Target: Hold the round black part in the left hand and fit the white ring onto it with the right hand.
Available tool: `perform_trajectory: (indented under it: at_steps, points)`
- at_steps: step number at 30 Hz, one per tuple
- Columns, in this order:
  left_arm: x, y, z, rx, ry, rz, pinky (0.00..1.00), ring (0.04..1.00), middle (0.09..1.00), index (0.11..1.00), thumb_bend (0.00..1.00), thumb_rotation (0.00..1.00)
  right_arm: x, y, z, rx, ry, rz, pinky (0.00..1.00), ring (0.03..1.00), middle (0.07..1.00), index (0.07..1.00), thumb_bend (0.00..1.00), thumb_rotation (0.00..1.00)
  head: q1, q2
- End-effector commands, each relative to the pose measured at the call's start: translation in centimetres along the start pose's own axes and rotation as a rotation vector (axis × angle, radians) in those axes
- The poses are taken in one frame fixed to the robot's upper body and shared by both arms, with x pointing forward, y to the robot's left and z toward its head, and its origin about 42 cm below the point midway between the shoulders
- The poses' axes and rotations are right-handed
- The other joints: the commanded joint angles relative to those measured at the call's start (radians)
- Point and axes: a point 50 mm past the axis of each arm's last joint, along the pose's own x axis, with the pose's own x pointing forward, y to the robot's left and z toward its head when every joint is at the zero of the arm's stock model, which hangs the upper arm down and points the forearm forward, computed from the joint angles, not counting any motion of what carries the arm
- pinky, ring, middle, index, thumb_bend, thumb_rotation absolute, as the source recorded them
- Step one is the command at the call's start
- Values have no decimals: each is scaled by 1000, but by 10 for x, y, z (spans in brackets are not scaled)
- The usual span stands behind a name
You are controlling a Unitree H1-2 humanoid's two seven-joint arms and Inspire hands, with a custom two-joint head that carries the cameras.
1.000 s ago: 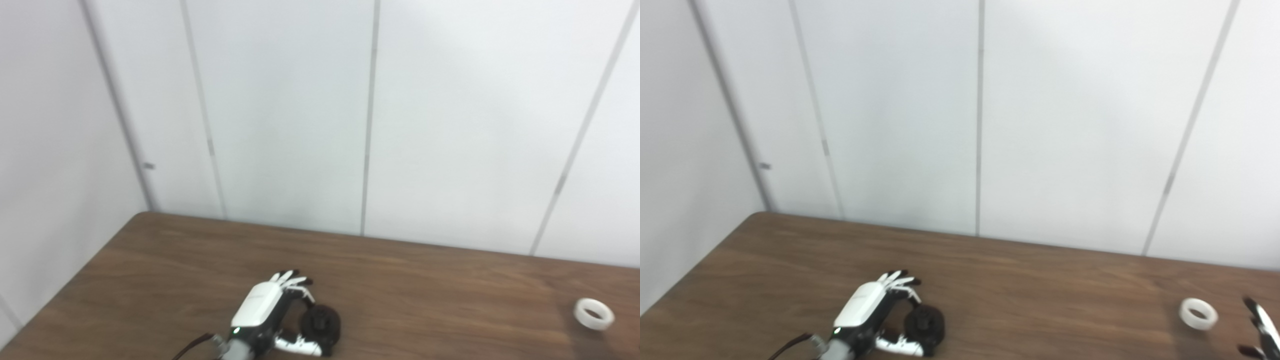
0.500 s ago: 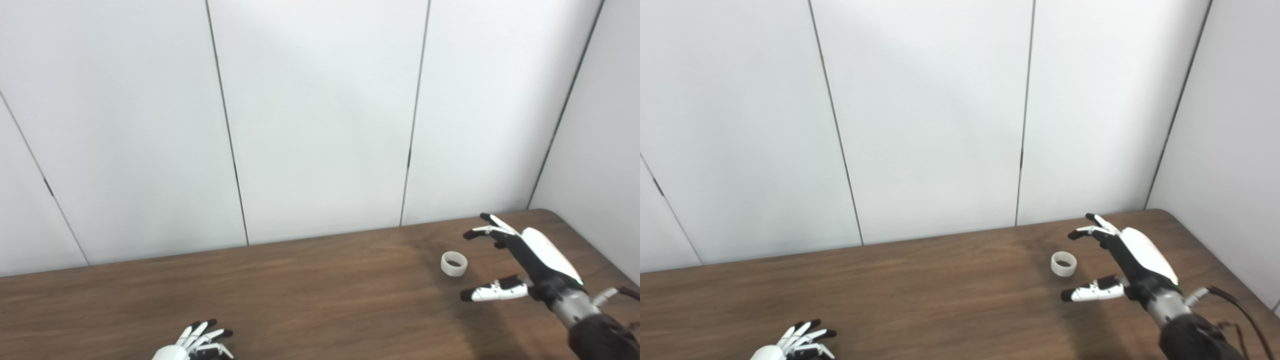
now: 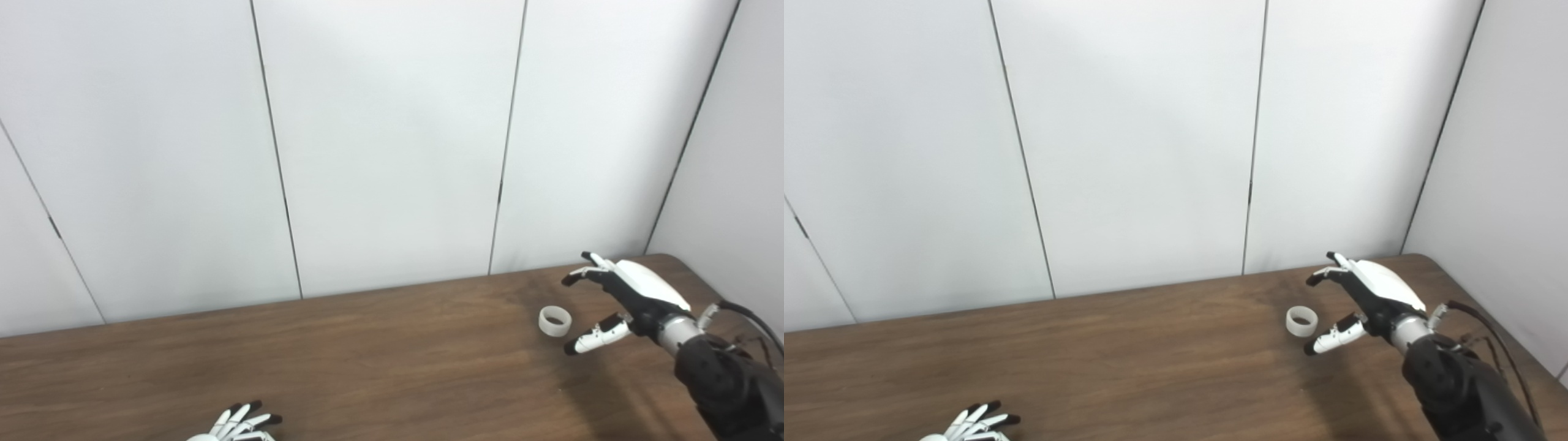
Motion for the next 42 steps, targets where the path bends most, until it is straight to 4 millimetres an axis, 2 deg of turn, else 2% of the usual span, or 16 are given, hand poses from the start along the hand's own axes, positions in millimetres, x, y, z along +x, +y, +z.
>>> perform_trajectory:
  at_steps: [1, 6, 13, 21, 30, 42]
  points:
    - [-11, -5, -1, 14, -2, -42, 1000, 957, 835, 481, 517, 39, 9, -39, 9, -66, -19, -83, 913, 1000, 1000, 788, 927, 267, 1, 2]
    - [-13, -4, 1, 12, -3, -42, 1000, 956, 831, 481, 517, 39, 21, -37, 9, -103, 17, -45, 965, 1000, 1000, 815, 946, 269, 3, 4]
    - [-19, -4, 6, 10, -2, -41, 1000, 950, 824, 481, 517, 39, 34, -32, 6, -130, 44, -16, 965, 1000, 1000, 838, 962, 296, 6, 11]
    - [-26, -2, 12, 3, 4, -48, 1000, 958, 826, 481, 517, 38, 47, -28, 10, -156, 58, 6, 978, 1000, 1000, 860, 954, 294, 12, 29]
    - [-31, 0, 18, -10, 5, -46, 1000, 943, 823, 481, 517, 39, 57, -15, 8, -152, 75, 58, 981, 1000, 1000, 842, 938, 279, 22, 42]
    - [-36, 1, 24, -17, 2, -47, 1000, 945, 826, 481, 517, 39, 63, 1, 11, -170, 85, 118, 1000, 1000, 1000, 835, 896, 305, 36, 61]
